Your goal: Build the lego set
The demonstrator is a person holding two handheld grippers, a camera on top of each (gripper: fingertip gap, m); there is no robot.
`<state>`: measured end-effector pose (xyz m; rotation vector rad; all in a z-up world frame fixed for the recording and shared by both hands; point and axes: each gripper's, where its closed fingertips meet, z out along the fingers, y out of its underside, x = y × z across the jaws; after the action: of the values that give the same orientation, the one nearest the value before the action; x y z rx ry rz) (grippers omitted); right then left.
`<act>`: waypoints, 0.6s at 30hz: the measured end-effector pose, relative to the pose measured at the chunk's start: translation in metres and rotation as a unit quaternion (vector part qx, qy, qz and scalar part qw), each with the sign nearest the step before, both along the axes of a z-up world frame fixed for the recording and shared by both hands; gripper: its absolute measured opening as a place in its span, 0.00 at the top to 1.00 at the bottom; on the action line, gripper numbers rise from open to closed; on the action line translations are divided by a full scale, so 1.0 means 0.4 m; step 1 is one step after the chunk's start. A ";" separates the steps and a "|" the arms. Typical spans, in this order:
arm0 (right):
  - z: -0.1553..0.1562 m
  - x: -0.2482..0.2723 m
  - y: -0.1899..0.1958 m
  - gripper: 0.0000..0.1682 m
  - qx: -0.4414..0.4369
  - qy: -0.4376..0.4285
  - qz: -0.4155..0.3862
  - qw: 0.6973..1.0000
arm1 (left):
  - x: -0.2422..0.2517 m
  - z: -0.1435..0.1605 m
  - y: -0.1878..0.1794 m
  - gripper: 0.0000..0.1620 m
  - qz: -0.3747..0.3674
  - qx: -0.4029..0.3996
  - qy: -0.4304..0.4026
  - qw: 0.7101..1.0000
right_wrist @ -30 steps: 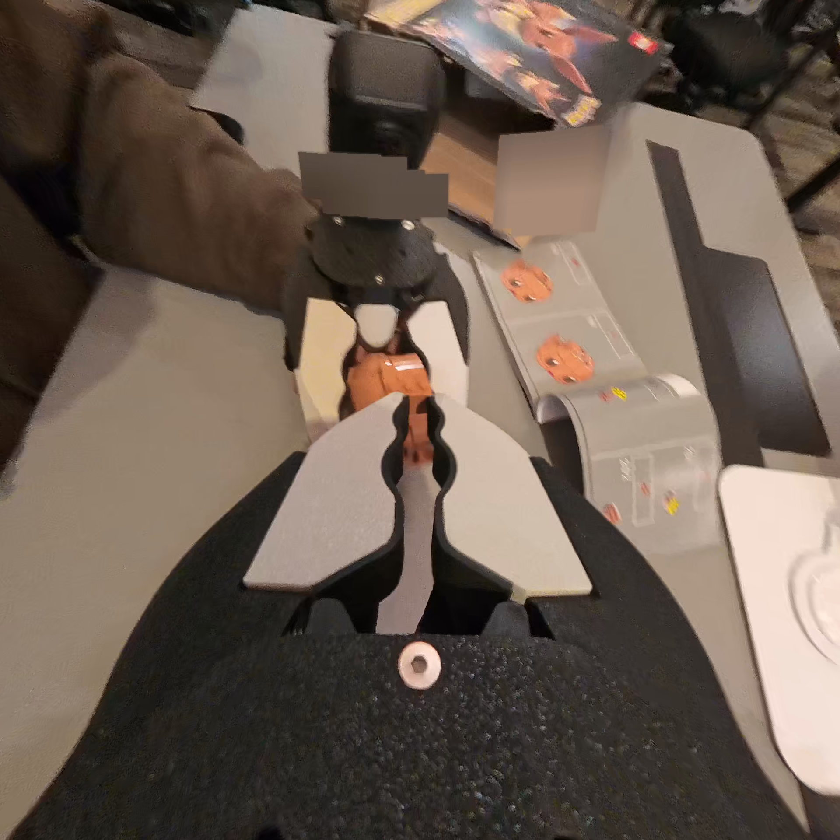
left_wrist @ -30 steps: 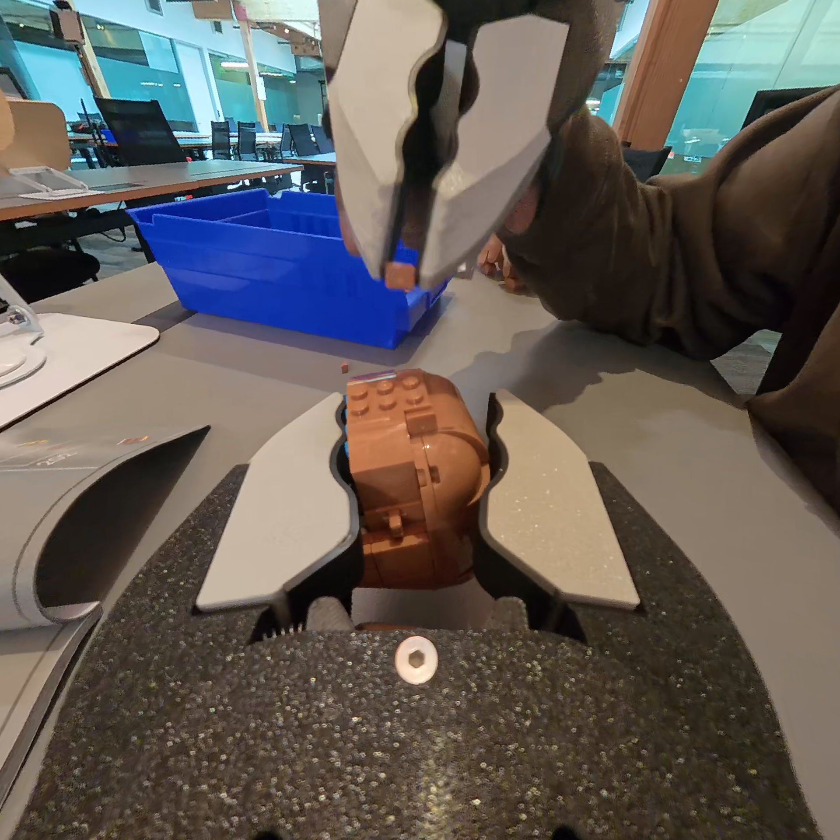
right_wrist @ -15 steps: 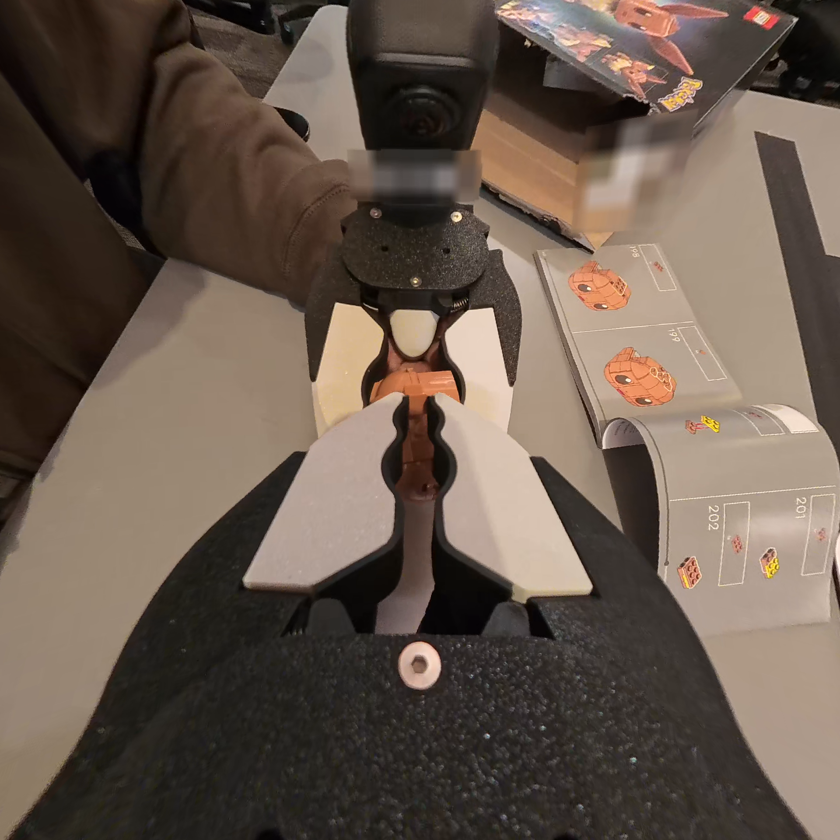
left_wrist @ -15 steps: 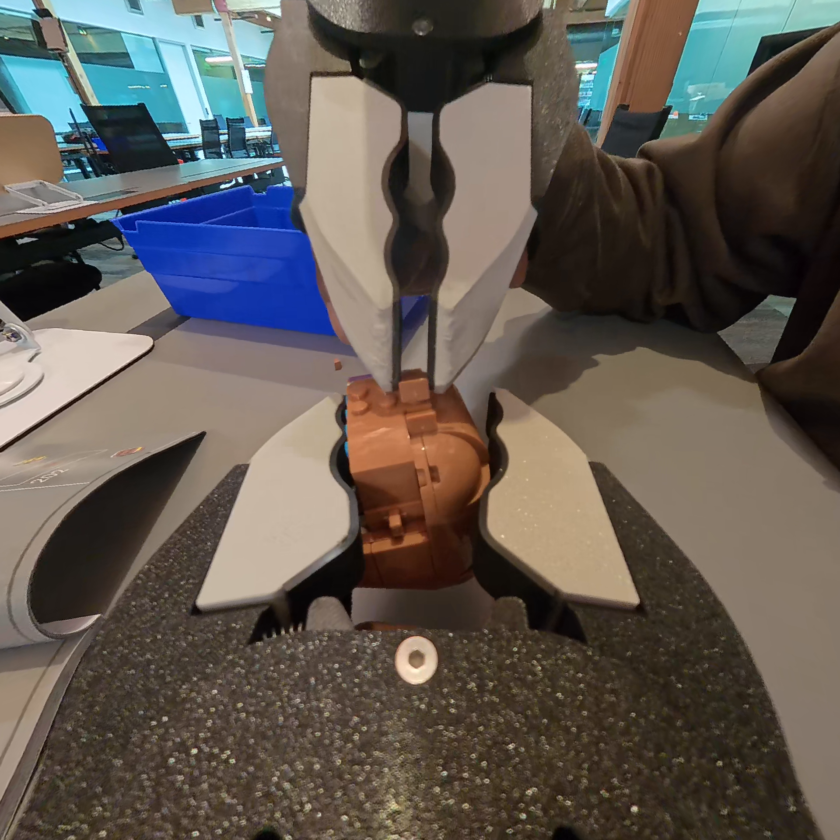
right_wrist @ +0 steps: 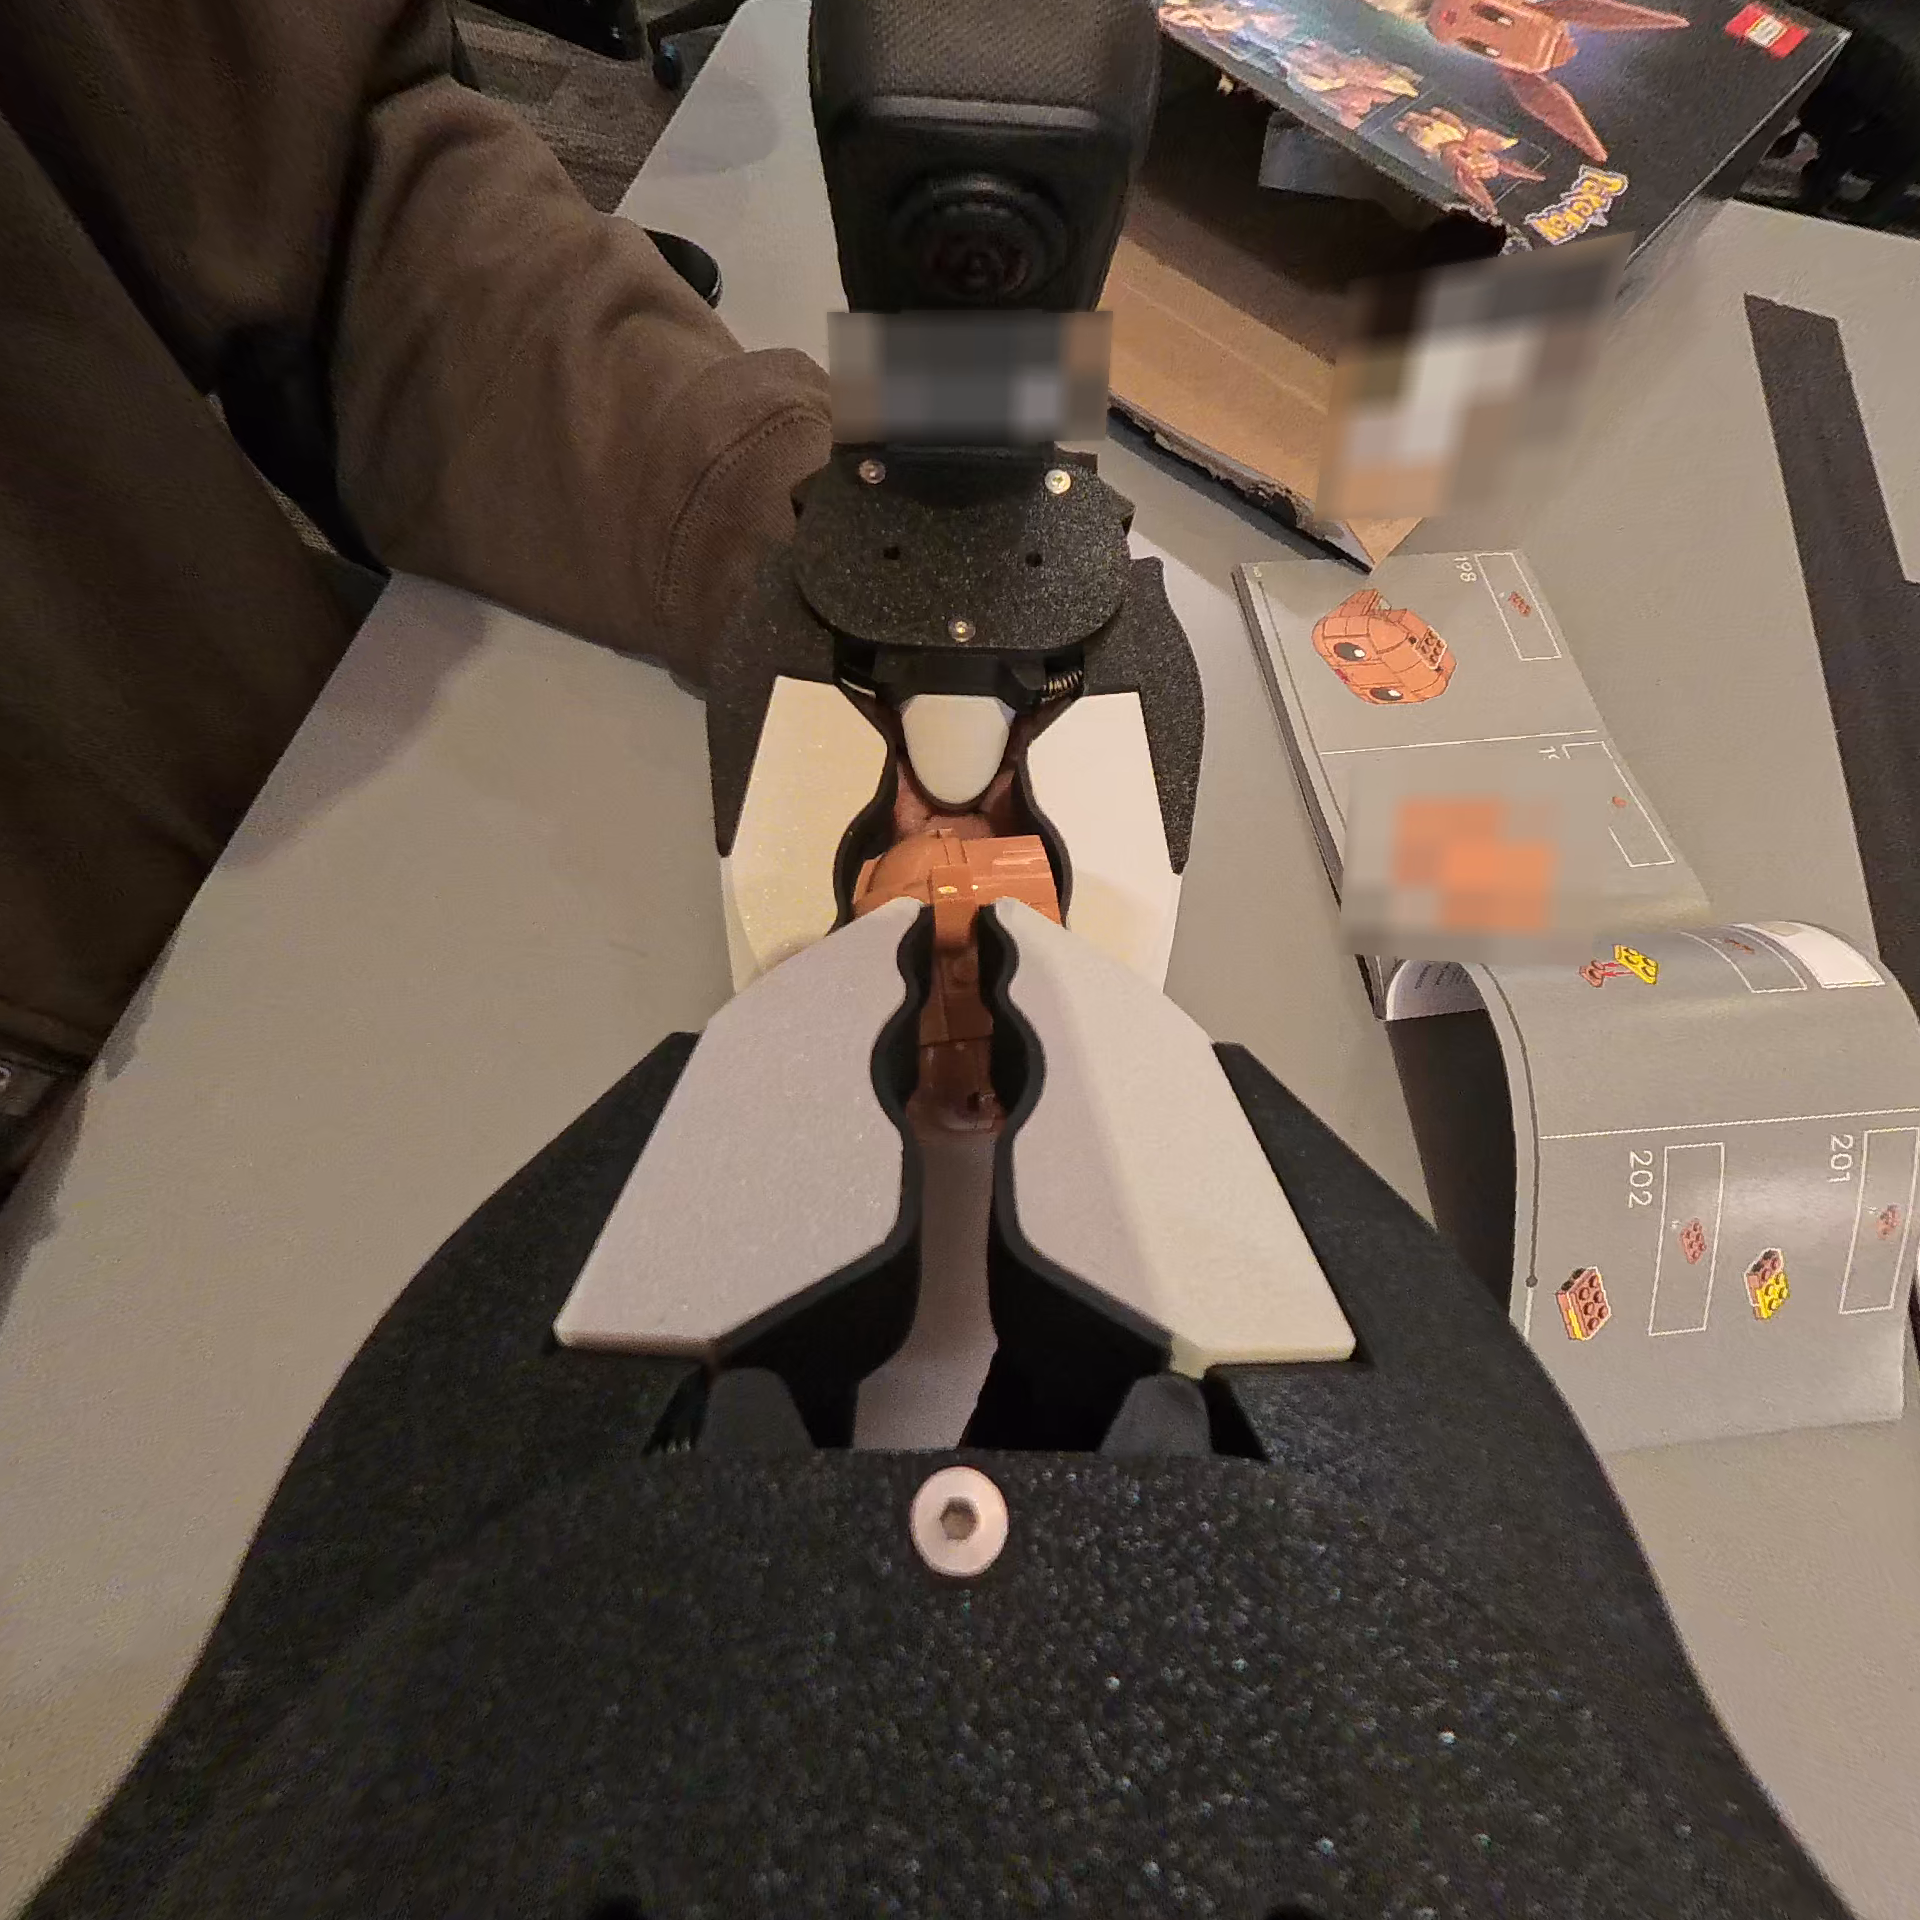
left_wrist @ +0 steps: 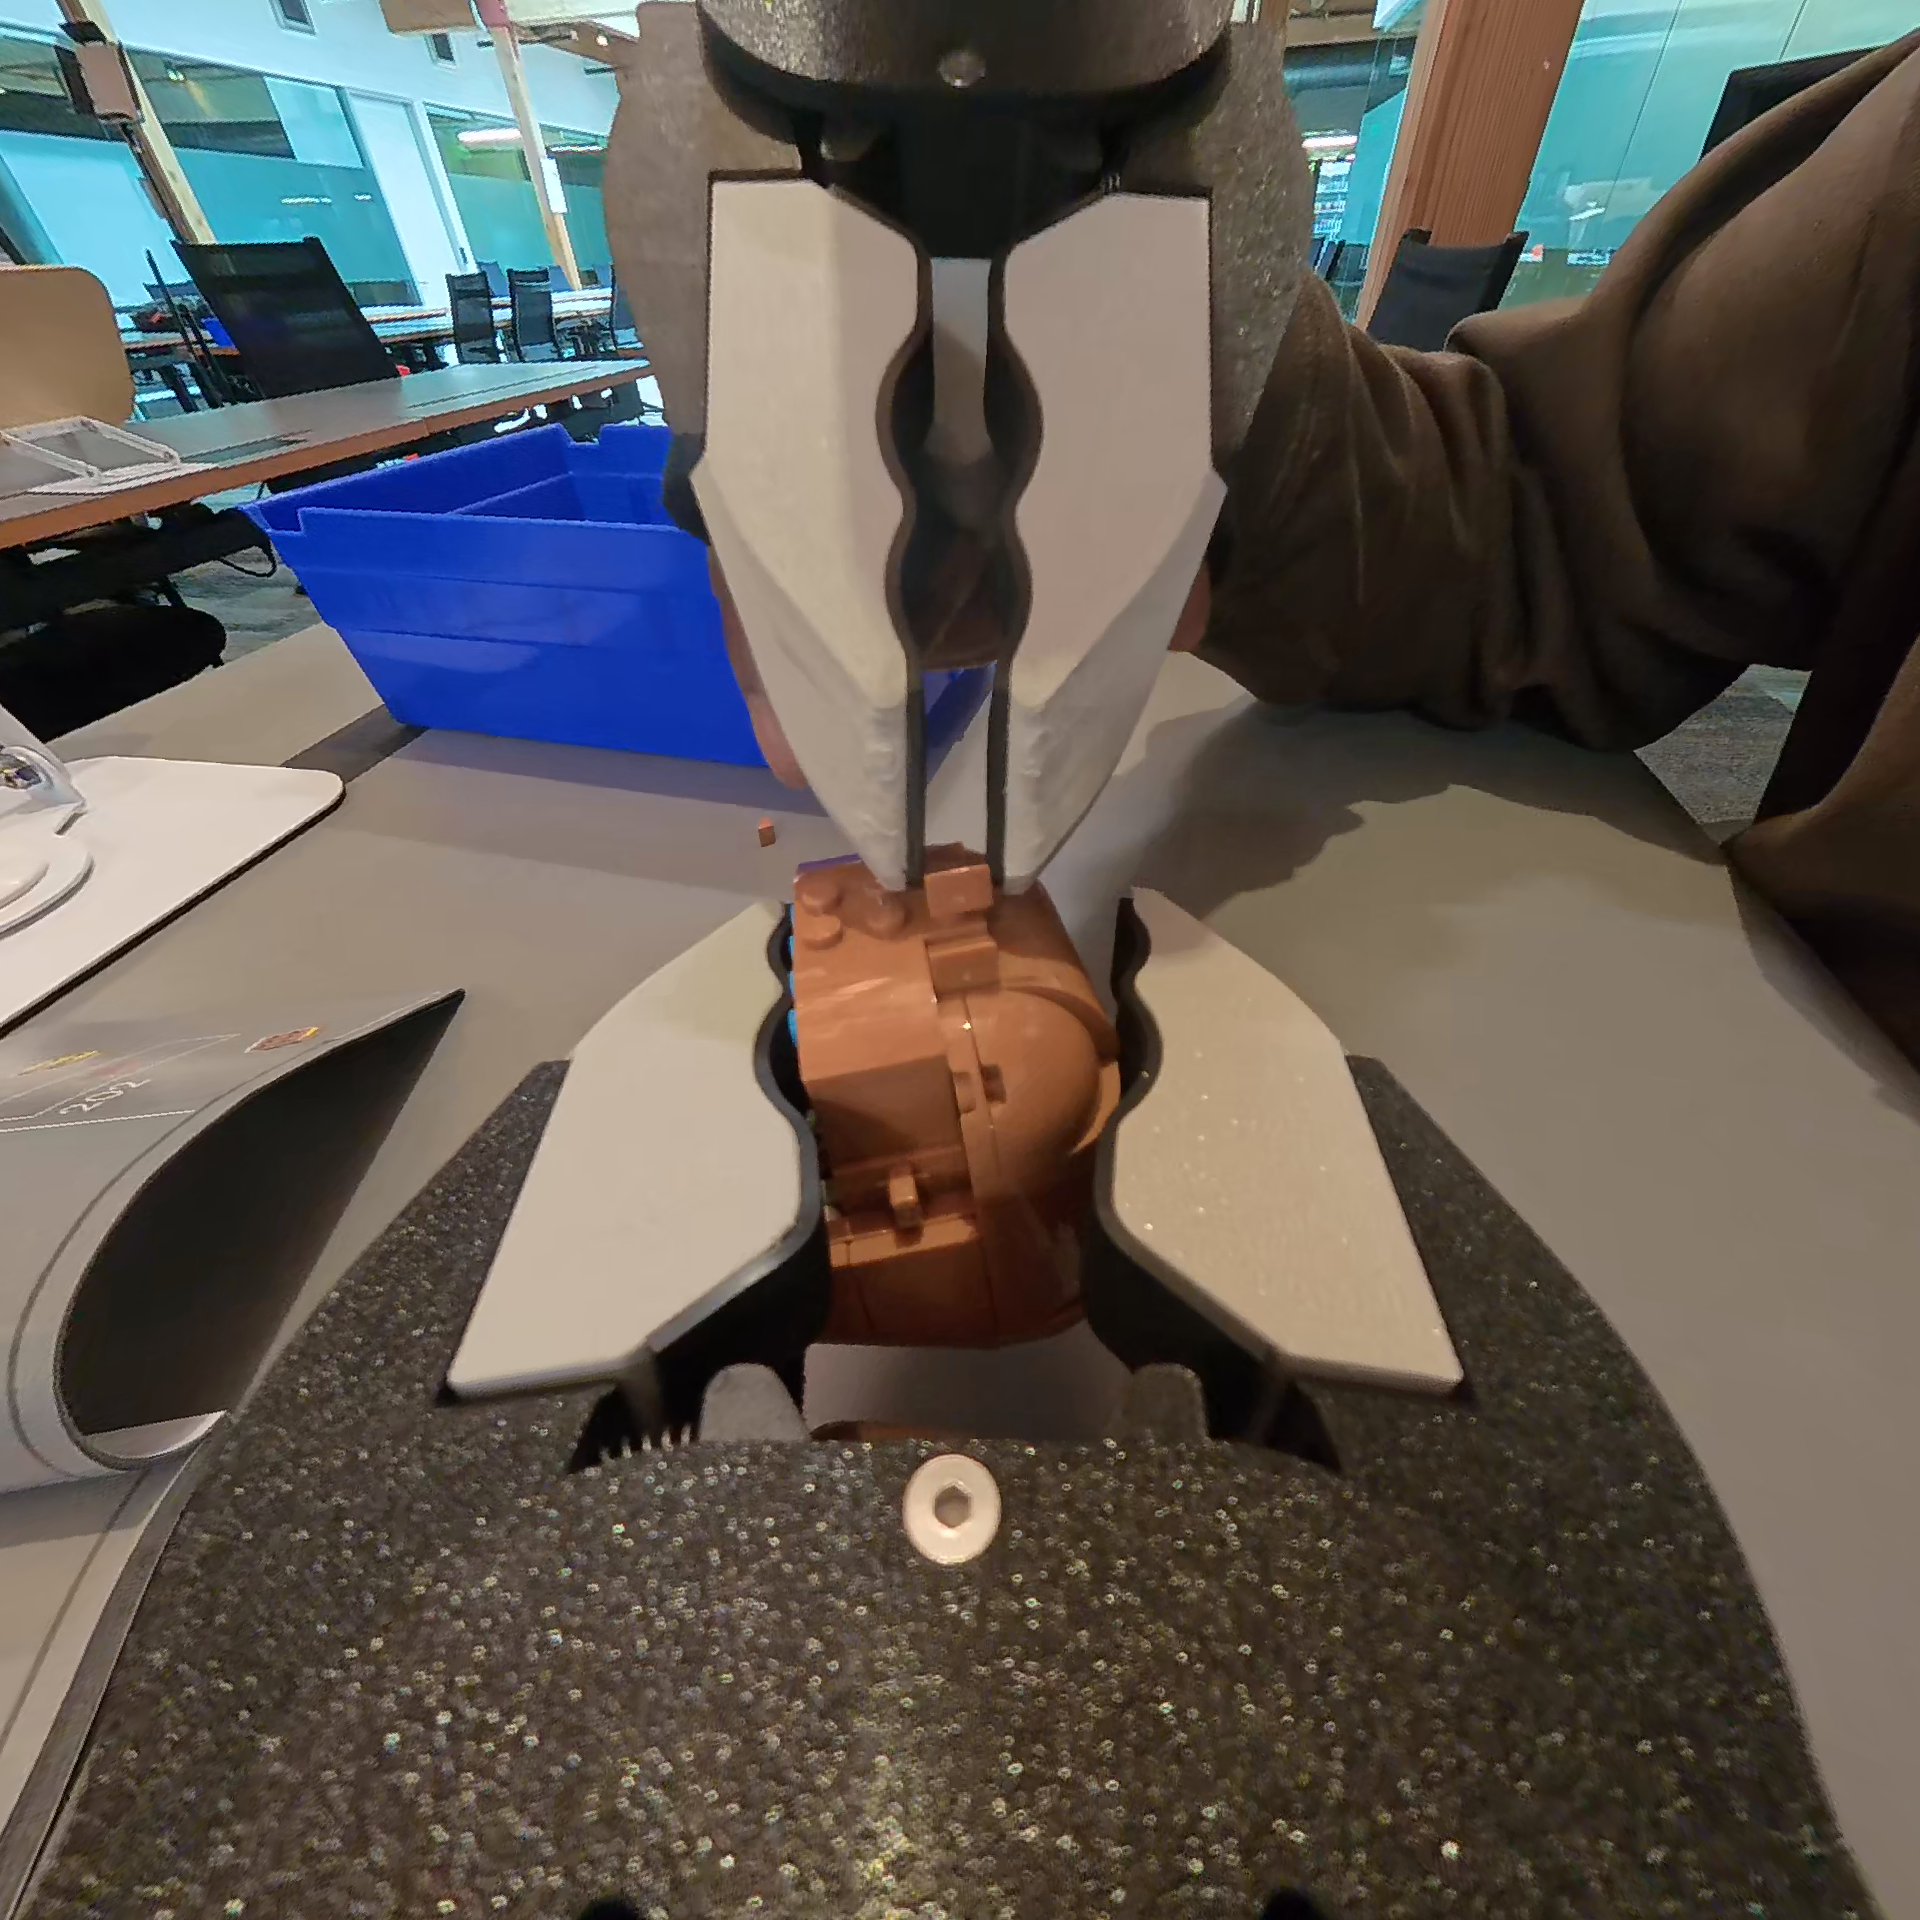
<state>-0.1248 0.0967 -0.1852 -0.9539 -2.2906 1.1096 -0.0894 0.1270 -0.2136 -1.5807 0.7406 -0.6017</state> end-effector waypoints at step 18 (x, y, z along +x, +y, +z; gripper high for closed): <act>-0.002 0.004 -0.004 0.91 0.016 0.017 0.010 1.000 | -0.001 0.006 -0.001 0.65 -0.003 -0.002 -0.014 1.000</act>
<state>-0.1233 0.0951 -0.1861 -0.8939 -2.2883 1.0849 -0.0897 0.1265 -0.2111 -1.5717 0.7235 -0.6281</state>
